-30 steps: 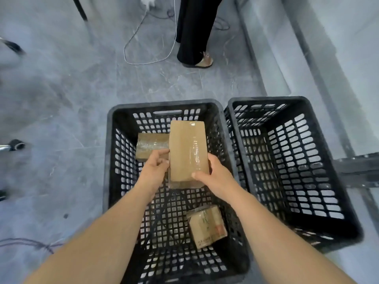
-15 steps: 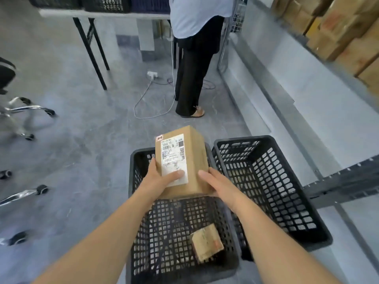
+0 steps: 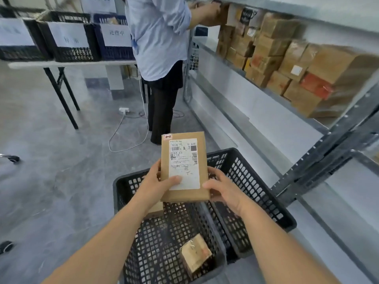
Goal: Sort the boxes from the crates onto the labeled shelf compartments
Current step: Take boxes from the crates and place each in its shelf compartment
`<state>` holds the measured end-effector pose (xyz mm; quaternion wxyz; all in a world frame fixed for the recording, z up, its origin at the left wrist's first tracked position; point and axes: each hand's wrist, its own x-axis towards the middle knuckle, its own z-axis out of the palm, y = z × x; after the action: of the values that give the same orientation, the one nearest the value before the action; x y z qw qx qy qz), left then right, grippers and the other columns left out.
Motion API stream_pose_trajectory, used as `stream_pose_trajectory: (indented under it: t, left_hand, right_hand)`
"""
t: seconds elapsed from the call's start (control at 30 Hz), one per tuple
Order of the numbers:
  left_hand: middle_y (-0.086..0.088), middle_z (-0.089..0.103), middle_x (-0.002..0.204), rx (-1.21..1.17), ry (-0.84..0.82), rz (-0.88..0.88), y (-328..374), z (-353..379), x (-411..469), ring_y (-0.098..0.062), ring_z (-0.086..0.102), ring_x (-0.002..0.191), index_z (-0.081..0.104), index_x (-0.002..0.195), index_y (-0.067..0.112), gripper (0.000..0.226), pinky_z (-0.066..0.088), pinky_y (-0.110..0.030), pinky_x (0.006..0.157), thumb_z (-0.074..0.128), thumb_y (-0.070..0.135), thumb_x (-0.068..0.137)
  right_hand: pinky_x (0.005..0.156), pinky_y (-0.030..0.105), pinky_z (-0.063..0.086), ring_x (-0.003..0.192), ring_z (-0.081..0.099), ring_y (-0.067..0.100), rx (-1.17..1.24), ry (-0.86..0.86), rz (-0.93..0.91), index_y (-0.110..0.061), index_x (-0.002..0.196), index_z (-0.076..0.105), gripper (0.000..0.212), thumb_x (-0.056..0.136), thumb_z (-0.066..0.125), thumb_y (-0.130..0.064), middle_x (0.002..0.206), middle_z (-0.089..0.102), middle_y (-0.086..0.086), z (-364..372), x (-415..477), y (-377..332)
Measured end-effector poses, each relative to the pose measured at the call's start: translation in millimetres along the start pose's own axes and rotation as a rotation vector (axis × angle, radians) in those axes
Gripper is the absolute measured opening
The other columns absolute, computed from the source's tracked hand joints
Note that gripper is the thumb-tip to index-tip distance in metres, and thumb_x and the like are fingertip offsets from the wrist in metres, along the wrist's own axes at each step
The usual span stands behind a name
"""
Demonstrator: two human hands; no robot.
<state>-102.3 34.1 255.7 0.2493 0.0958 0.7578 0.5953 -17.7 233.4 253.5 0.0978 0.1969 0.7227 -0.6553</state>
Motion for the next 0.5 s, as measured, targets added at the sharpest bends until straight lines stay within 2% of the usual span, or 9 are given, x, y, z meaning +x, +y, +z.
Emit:
stream_pose_trajectory:
  t: [0.07, 0.17, 0.23, 0.33, 0.43, 0.5]
  left_hand:
    - [0.009, 0.055, 0.128, -0.072, -0.091, -0.015, 3, 1, -4, -0.014, 0.056, 0.111, 0.037, 0.131, 0.041, 0.067, 0.046, -0.043, 0.099, 0.073, 0.049, 0.074]
    - [0.007, 0.057, 0.126, -0.157, -0.286, -0.051, 6, 8, -7, -0.014, 0.058, 0.111, 0.036, 0.141, 0.037, 0.094, 0.047, -0.040, 0.097, 0.075, 0.062, 0.059]
    - [0.010, 0.056, 0.127, -0.169, -0.417, -0.052, 9, 18, -8, -0.014, 0.058, 0.111, 0.032, 0.143, 0.038, 0.107, 0.050, -0.038, 0.093, 0.079, 0.067, 0.051]
    - [0.007, 0.061, 0.123, -0.186, -0.523, -0.023, 16, 39, -5, -0.014, 0.064, 0.104, 0.035, 0.141, 0.039, 0.110, 0.054, -0.032, 0.081, 0.083, 0.060, 0.044]
    - [0.008, 0.067, 0.117, -0.167, -0.603, 0.018, 30, 64, -3, -0.016, 0.067, 0.100, 0.036, 0.141, 0.040, 0.117, 0.053, -0.033, 0.081, 0.086, 0.062, 0.038]
    - [0.009, 0.068, 0.116, -0.149, -0.673, 0.060, 42, 83, -2, -0.016, 0.067, 0.101, 0.035, 0.141, 0.040, 0.112, 0.053, -0.033, 0.082, 0.085, 0.060, 0.043]
  right_hand:
    - [0.079, 0.031, 0.057, 0.101, 0.065, 0.022, 0.075, 0.044, -0.017, -0.028, 0.136, 0.041, 0.069, 0.071, 0.064, -0.031, 0.119, 0.063, 0.006, -8, -18, 1]
    - [0.080, 0.036, 0.057, 0.099, 0.065, 0.021, 0.196, 0.117, -0.036, -0.025, 0.131, 0.046, 0.064, 0.069, 0.063, -0.028, 0.117, 0.064, 0.007, -17, -43, 5]
    - [0.086, 0.043, 0.056, 0.105, 0.063, 0.024, 0.256, 0.168, -0.047, -0.023, 0.132, 0.046, 0.072, 0.063, 0.068, -0.030, 0.121, 0.062, 0.008, -25, -59, 10]
    - [0.093, 0.049, 0.053, 0.112, 0.061, 0.028, 0.297, 0.232, -0.060, -0.026, 0.134, 0.044, 0.085, 0.055, 0.073, -0.033, 0.125, 0.061, 0.008, -42, -83, 15]
    - [0.096, 0.045, 0.051, 0.115, 0.059, 0.026, 0.286, 0.288, -0.081, -0.029, 0.136, 0.041, 0.091, 0.052, 0.076, -0.028, 0.128, 0.057, 0.008, -62, -108, 17]
    - [0.095, 0.042, 0.053, 0.114, 0.059, 0.025, 0.262, 0.338, -0.105, -0.035, 0.132, 0.042, 0.089, 0.050, 0.076, -0.026, 0.125, 0.058, 0.011, -75, -125, 16]
